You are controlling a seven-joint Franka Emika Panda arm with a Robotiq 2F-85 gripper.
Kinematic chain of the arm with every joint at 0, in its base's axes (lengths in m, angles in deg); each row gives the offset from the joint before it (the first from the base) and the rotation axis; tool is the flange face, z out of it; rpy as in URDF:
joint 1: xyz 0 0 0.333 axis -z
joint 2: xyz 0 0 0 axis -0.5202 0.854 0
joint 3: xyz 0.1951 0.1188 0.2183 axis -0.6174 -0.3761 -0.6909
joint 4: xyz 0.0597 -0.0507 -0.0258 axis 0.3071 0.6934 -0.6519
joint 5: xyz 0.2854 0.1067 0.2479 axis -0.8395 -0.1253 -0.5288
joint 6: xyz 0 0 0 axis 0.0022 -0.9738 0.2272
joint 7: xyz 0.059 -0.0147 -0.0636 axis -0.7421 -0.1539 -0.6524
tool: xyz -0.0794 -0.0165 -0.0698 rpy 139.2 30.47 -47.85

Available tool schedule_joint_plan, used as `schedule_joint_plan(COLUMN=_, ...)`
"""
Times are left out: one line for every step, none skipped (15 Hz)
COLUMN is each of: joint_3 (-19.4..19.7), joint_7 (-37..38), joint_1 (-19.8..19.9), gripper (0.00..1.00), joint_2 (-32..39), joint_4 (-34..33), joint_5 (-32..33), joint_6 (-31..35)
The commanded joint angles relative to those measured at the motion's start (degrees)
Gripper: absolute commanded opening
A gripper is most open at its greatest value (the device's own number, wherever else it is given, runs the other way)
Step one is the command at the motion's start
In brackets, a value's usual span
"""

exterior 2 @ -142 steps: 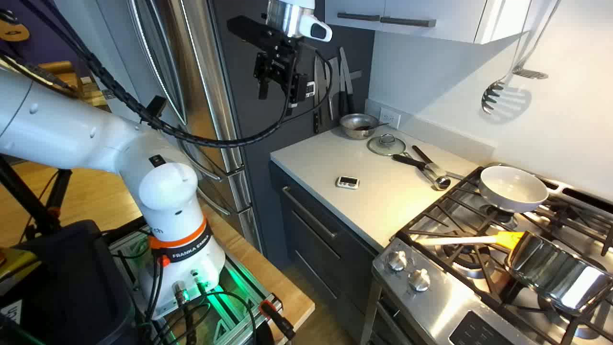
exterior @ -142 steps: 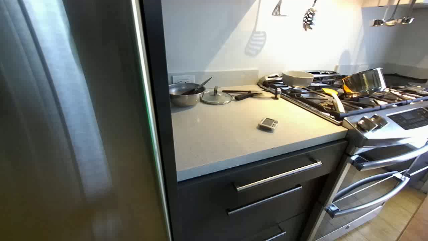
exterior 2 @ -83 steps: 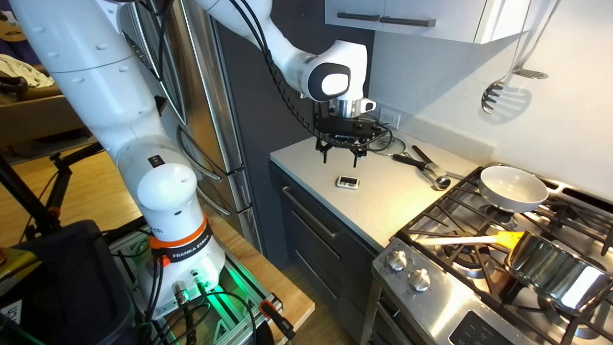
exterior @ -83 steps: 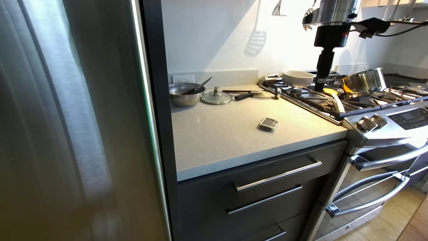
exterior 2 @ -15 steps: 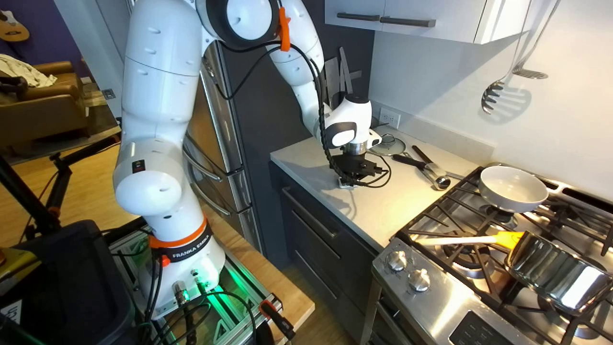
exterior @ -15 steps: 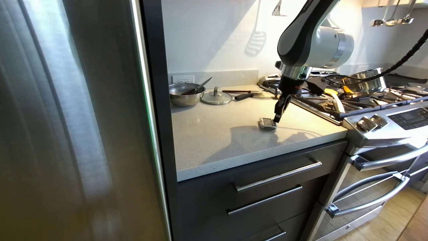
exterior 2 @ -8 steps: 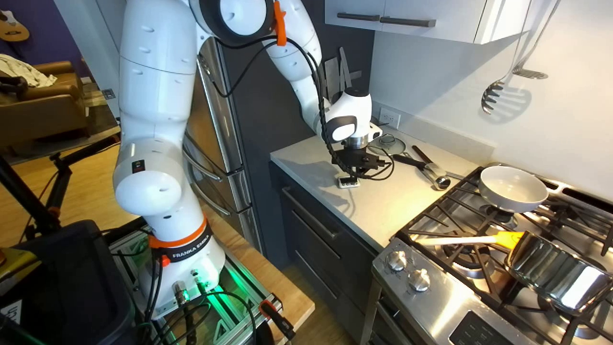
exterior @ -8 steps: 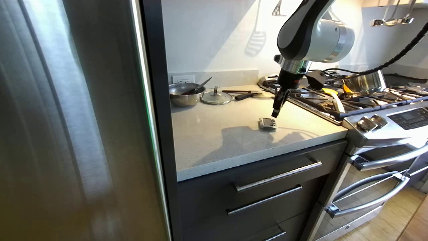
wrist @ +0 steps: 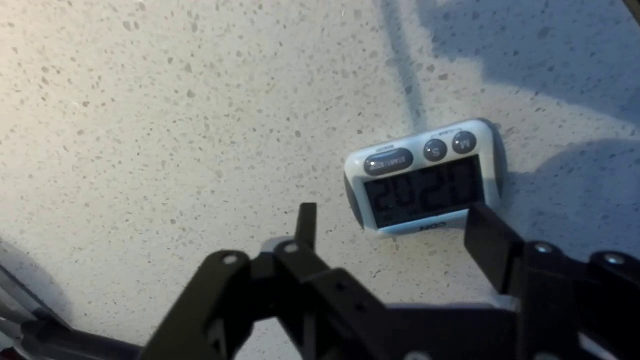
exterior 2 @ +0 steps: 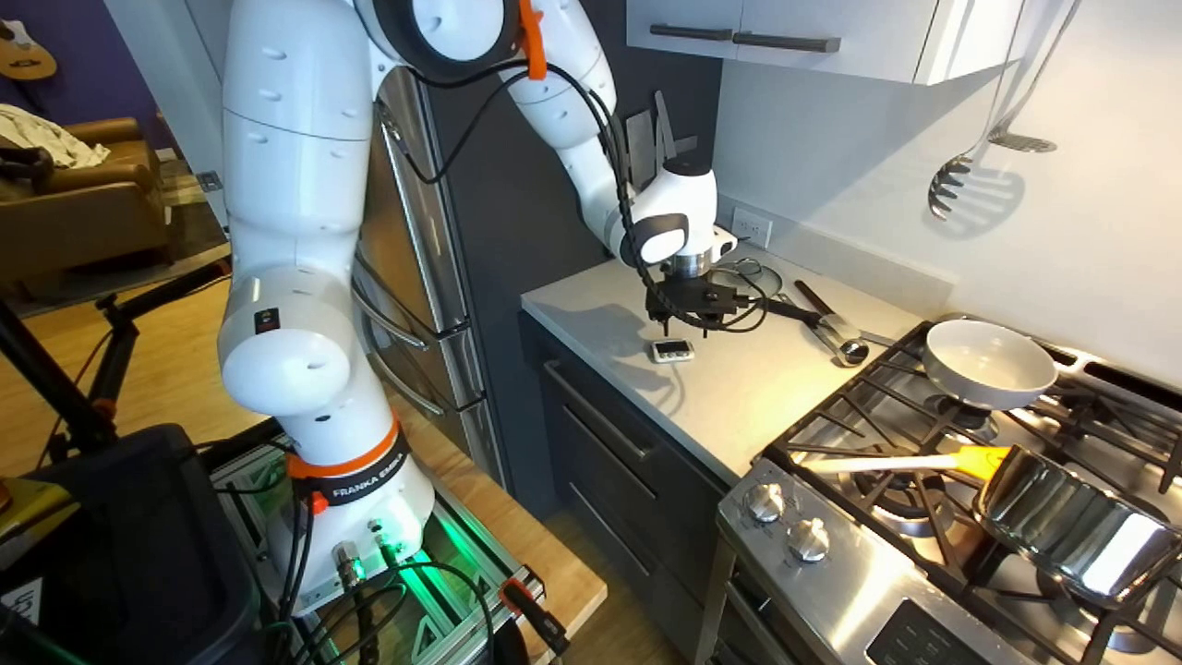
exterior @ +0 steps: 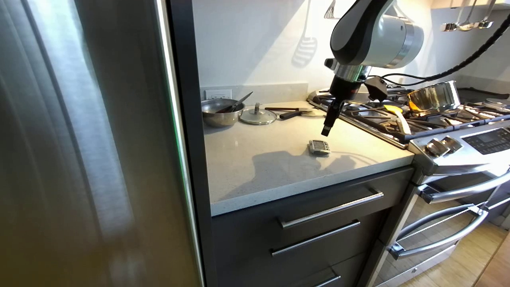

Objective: Press a button on the white gadget on the counter

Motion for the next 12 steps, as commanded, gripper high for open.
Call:
schedule_joint_plan(joint_3=-0.02, joint_7=-2.98, joint_1=-0.10, gripper=1.00, joint_2=-1.27, joint_4=0.58, joint_5=-0.52, joint_6=-0.79)
schedule_joint_plan(joint_3=-0.01, joint_7=-3.54, joint_1=-0.15, gripper=1.00, joint_2=-1.48, joint_4=0.65, joint_5=-0.56, joint_6=-0.87)
schedule_joint_plan(joint_3=0.14, joint_7=-3.84, joint_1=-0.32, gripper=1.00, joint_2=-1.64, joint_4=0.68, joint_5=-0.47, joint_6=-0.96)
schedule_joint_plan(joint_3=0.27, joint_7=-4.17, joint_1=-0.51, gripper=1.00, joint_2=-1.78, joint_4=0.72, joint_5=-0.32, joint_6=-1.09)
schedule_joint_plan(joint_3=0.30, joint_7=-4.47, joint_1=-0.63, gripper=1.00, joint_2=-1.92, joint_4=0.78, joint_5=-0.32, joint_6=-1.15)
schedule_joint_plan(joint_3=0.35, joint_7=-4.81, joint_1=-0.76, gripper=1.00, joint_2=-2.05, joint_4=0.82, joint_5=-0.31, joint_6=-1.24)
schedule_joint_plan(joint_3=0.42, joint_7=-5.07, joint_1=-0.93, gripper=1.00, joint_2=-2.20, joint_4=0.91, joint_5=-0.22, joint_6=-1.30)
schedule_joint_plan(joint_3=0.41, joint_7=-5.39, joint_1=-1.05, gripper=0.99, joint_2=-2.36, joint_4=1.00, joint_5=-0.21, joint_6=-1.36)
schedule_joint_plan(joint_3=0.53, joint_7=-5.59, joint_1=-1.22, gripper=1.00, joint_2=-2.50, joint_4=1.07, joint_5=-0.12, joint_6=-1.40)
schedule_joint_plan(joint_3=0.69, joint_7=-5.72, joint_1=-1.45, gripper=1.00, joint_2=-2.68, joint_4=1.21, joint_5=0.10, joint_6=-1.38)
schedule_joint_plan(joint_3=0.68, joint_7=-5.92, joint_1=-1.52, gripper=1.00, joint_2=-2.83, joint_4=1.29, joint_5=0.09, joint_6=-1.51)
schedule_joint_plan(joint_3=0.72, joint_7=-6.04, joint_1=-1.63, gripper=1.00, joint_2=-3.02, joint_4=1.40, joint_5=0.08, joint_6=-1.62)
